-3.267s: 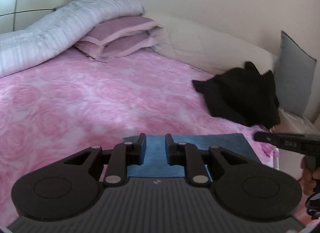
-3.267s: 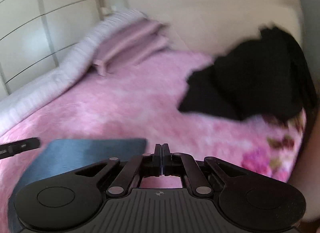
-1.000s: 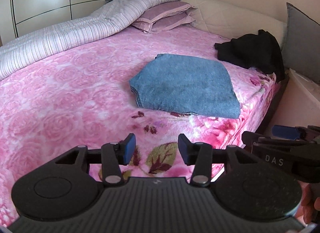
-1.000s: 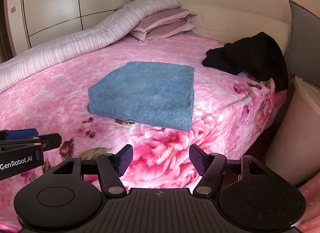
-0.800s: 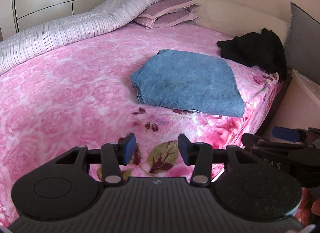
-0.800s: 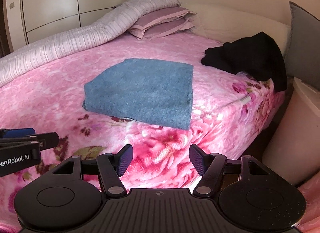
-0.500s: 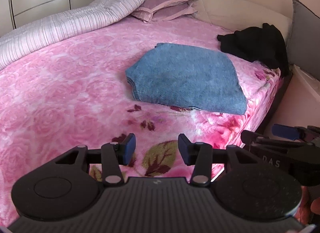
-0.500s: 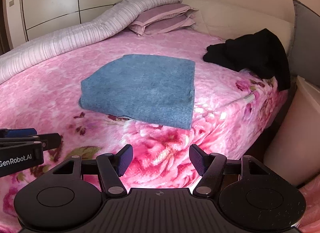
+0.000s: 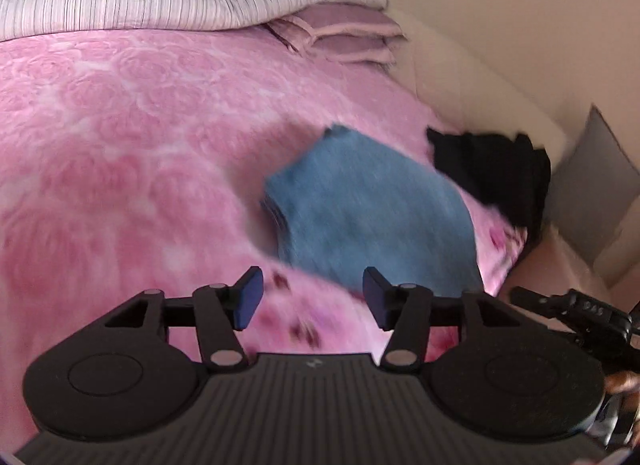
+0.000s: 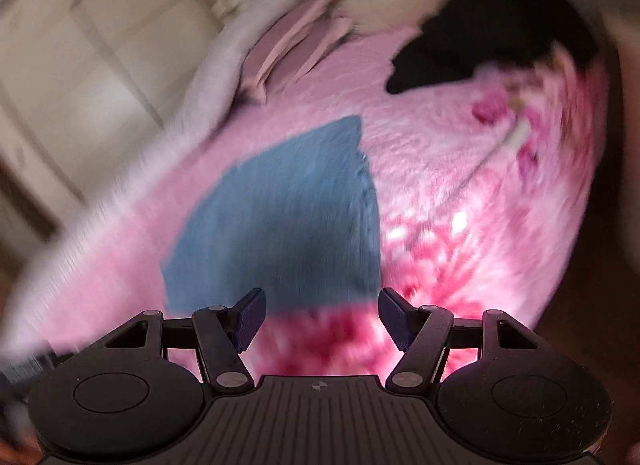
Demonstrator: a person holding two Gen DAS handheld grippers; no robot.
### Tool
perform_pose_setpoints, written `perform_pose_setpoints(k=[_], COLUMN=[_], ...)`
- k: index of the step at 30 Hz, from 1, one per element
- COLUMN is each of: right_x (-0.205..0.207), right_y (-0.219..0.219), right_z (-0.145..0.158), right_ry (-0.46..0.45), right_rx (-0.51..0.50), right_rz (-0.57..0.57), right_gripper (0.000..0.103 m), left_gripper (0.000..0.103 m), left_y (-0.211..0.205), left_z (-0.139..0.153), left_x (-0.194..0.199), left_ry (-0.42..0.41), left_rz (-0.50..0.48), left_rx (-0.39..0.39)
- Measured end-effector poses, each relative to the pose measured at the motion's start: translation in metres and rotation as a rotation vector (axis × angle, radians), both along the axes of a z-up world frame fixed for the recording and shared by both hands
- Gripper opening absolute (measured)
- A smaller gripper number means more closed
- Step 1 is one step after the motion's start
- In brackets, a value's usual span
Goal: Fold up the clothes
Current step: 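Grasp the folded jeans edges with both grippers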
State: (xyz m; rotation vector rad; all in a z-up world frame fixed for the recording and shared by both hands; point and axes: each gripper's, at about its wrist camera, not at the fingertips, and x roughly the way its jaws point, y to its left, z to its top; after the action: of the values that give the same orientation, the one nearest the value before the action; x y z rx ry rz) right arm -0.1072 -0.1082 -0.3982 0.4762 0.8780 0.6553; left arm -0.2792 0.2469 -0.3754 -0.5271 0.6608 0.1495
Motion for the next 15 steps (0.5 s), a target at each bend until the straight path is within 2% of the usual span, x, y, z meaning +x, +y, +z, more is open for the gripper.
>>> perform_pose_setpoints(k=[4, 6, 10, 12, 15], right_x=[0.061, 0.083, 0.109, 0.116, 0.122], right_y=[-0.003, 0.004, 0.02, 0.026, 0.032], right_z=[-0.014, -0.02, -0.027, -0.027, -0.027], right_ry=[0.094, 0.116, 0.172, 0.193, 0.227], right_rx=[0.098, 0.099, 0.031, -0.002, -0.033], right_rz=[-0.047, -0.049, -0.067, -0.074, -0.085], right_gripper=[0.07, 0.071, 0.071, 0.071, 0.072], left_gripper=[0.054, 0.054, 0.054, 0.054, 0.054], left_y=[0.044, 0.063, 0.09, 0.097, 0.108], left_z=[-0.02, -0.033, -0.047, -0.049, -0.05], left_x=[0.049, 0.076, 0.114, 0.126, 0.146], left_ry=[0.001, 0.006, 0.029, 0.046, 0.06], left_rz=[-0.057, -0.094, -0.145, -0.175, -0.219], left_rx=[-0.099, -0.164, -0.232, -0.24, -0.301])
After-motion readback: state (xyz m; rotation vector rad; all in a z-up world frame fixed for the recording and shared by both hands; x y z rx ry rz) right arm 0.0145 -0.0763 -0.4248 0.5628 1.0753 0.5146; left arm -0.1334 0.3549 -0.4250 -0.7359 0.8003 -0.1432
